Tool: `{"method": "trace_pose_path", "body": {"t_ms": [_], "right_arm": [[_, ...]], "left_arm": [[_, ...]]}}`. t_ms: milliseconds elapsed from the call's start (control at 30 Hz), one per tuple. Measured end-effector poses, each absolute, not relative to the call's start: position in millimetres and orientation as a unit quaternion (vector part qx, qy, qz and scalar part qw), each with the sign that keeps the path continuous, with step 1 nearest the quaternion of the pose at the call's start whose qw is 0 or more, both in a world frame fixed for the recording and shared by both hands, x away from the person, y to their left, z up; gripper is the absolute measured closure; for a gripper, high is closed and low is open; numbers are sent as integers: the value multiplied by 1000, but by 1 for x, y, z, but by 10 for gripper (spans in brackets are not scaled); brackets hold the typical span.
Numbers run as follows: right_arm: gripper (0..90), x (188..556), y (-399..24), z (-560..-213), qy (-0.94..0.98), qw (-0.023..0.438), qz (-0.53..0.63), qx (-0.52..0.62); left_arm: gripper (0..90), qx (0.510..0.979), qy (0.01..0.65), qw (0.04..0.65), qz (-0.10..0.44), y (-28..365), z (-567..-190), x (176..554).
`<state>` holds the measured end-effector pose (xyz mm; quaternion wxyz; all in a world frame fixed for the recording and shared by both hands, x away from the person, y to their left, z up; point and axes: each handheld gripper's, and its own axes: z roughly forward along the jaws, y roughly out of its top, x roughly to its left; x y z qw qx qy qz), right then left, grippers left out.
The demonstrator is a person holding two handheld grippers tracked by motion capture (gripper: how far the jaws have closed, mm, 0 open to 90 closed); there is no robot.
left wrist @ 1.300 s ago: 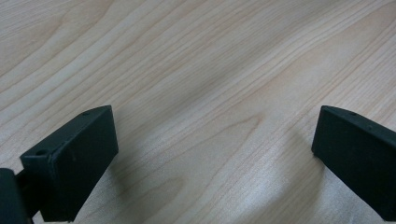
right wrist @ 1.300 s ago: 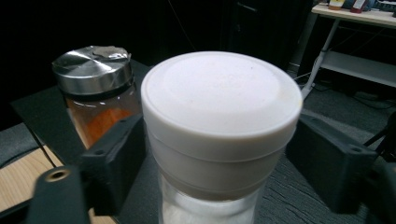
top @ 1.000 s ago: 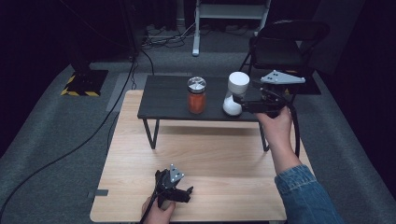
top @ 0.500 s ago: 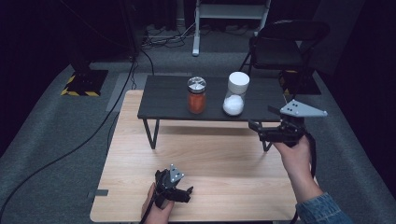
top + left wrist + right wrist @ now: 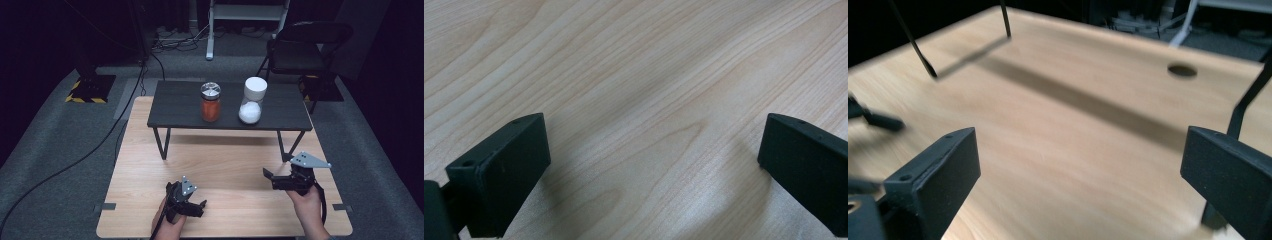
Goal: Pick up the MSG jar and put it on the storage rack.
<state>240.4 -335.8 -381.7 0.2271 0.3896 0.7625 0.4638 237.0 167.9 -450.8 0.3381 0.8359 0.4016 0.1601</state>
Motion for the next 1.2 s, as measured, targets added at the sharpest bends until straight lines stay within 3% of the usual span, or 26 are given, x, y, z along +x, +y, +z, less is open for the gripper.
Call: {"method": "trace_pose_path", "body": {"t_ms": [467,833,1200], "right_arm": [[23,245,-324,-430,799,180,399,412],[0,254,-296,-445,828,188,331,412],[0,258,-302,-450,828,178,346,405]], "left_arm": [[1,835,405,336,161,166,-450,237],[1,835,404,336,160,167,-450,238],[1,834,405,337,162,167,-451,239]]}}
